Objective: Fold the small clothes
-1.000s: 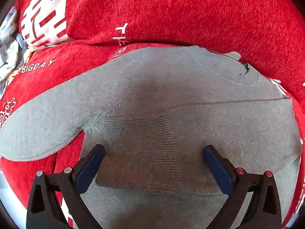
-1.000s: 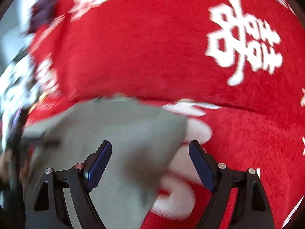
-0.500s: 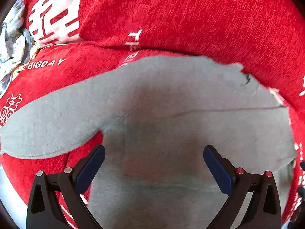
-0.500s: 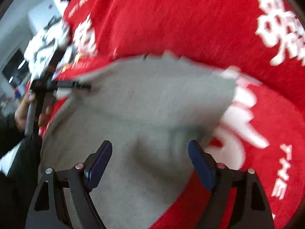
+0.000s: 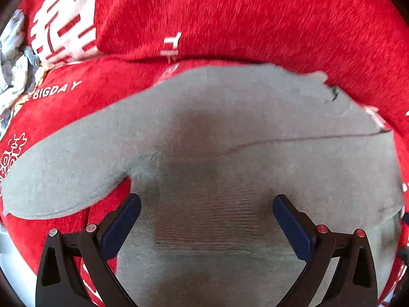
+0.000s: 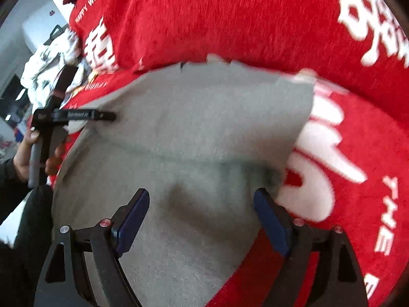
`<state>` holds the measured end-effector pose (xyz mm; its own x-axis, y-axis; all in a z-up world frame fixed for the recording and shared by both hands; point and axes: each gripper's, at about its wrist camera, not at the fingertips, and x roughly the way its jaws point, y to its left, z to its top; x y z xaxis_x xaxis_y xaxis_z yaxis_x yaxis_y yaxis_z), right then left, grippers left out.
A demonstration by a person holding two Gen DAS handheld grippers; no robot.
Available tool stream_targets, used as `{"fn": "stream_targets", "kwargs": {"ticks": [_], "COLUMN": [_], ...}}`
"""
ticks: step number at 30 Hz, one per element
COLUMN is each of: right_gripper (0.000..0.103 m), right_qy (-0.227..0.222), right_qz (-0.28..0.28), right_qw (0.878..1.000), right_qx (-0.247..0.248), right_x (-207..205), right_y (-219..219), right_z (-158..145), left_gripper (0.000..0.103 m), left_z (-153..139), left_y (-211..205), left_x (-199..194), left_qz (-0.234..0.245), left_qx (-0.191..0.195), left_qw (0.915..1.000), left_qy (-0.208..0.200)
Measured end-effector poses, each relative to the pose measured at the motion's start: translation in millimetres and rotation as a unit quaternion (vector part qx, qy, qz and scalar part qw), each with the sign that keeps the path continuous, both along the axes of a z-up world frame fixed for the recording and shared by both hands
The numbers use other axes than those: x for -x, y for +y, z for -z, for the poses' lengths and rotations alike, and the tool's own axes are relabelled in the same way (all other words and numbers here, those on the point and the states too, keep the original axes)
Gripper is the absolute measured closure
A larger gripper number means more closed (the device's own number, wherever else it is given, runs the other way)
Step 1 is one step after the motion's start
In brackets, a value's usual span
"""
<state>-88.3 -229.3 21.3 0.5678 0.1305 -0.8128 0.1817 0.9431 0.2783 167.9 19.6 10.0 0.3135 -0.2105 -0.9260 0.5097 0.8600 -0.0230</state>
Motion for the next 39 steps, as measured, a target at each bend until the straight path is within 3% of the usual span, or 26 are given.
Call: {"fn": "stream_targets", "kwargs": {"ticks": [2,4,5,6,7,8,10,12,15,17,18,20,21,22,23,26,28,29,30,31,32,33,35,37,38,39], "right_gripper": [0.015,0.011,0.008,0.005,0.005,0.005,0.005,0.005,0.005,0.005,0.005,0.005,0.002,0.000,0.000,0.000,0.000,0.000,0.000,0.000,0.000,0.000,0.000,0.000,0.000,0.000], "right_qy": [-0.032,-0.054,-0.051,-0.035,-0.006,0.052,0.032,0.025,-0.003,-0.004,-0.007,-0.002,0.008,0.008,0.003,-0.001,-0.004,-0.002,-0.001,-0.001,-0.002,-0.003,-0.002,-0.002,-0.002,-0.002], "right_qz": [0.014,0.025,0.029,0.028,0.022,0.022,0.026,0.035,0.045,0.043,0.035,0.021,0.010,0.007,0.001,0.005,0.005,0.005,0.005,0.005,0.006,0.007,0.007,0.007,0.007,0.007], "right_qw": [0.999,0.998,0.998,0.999,1.000,0.998,0.998,0.998,0.996,0.995,0.996,0.997,0.997,0.994,0.990,0.992,0.993,0.993,0.992,0.992,0.991,0.991,0.991,0.991,0.991,0.991], "right_qx": [0.021,0.036,0.035,0.018,-0.002,-0.016,0.053,0.054,0.075,0.092,0.079,0.068,0.076,0.107,0.138,0.124,0.117,0.121,0.126,0.129,0.130,0.130,0.130,0.131,0.131,0.131], "right_x": [-12,-28,-38,-47,-53,-61,-60,-59,-62,-69,-74,-76,-81,-83,-85,-84,-82,-85,-86,-87,-86,-86,-88,-87,-86,-87], "right_y": [6,12,15,17,17,19,36,50,82,103,115,132,144,158,168,163,162,165,167,168,168,169,170,170,170,170], "right_z": [-14,-21,-17,-8,4,23,16,8,-2,0,3,10,20,23,25,25,25,27,27,27,27,27,26,27,27,27], "left_gripper": [0.000,0.000,0.000,0.000,0.000,0.000,0.000,0.000,0.000,0.000,0.000,0.000,0.000,0.000,0.000,0.000,0.000,0.000,0.000,0.000,0.000,0.000,0.001,0.028,0.076,0.093], "left_z": [-1,9,20,18,15,14,2,-6,-6,-3,1,9,14,15,13,-1,4,16,15,8,7,8,8,4,1,-3], "left_y": [-4,-8,-6,1,9,14,36,63,116,160,196,240,267,288,297,324,346,358,362,358,352,344,332,328,329,323], "left_x": [6,11,12,12,9,8,7,3,-15,-25,-32,-39,-44,-48,-48,-65,-79,-89,-95,-105,-113,-130,-151,-160,-158,-158], "left_qz": [0.011,0.026,0.034,0.029,0.018,0.014,0.001,-0.029,-0.110,-0.190,-0.257,-0.330,-0.371,-0.392,-0.398,-0.441,-0.481,-0.509,-0.518,-0.520,-0.509,-0.485,-0.467,-0.467,-0.464,-0.435], "left_qx": [0.010,-0.012,-0.025,-0.005,-0.003,-0.001,0.015,0.017,0.044,0.064,0.080,0.107,0.118,0.148,0.166,0.148,0.159,0.160,0.153,0.129,0.122,0.110,0.087,0.063,0.050,0.064], "left_qw": [0.9999,0.9995,0.9990,0.9995,0.9996,0.9994,0.9997,0.9994,0.9927,0.9788,0.9617,0.9354,0.9177,0.9044,0.8993,0.8843,0.8612,0.8435,0.8400,0.8440,0.8519,0.8671,0.8796,0.8819,0.8846,0.8980], "left_qy": [0.007,0.011,0.012,0.012,0.022,0.030,0.021,0.003,0.021,0.040,0.053,0.067,0.077,0.078,0.072,0.035,0.039,0.059,0.049,0.021,0.019,0.024,0.016,0.001,-0.009,-0.003]}}
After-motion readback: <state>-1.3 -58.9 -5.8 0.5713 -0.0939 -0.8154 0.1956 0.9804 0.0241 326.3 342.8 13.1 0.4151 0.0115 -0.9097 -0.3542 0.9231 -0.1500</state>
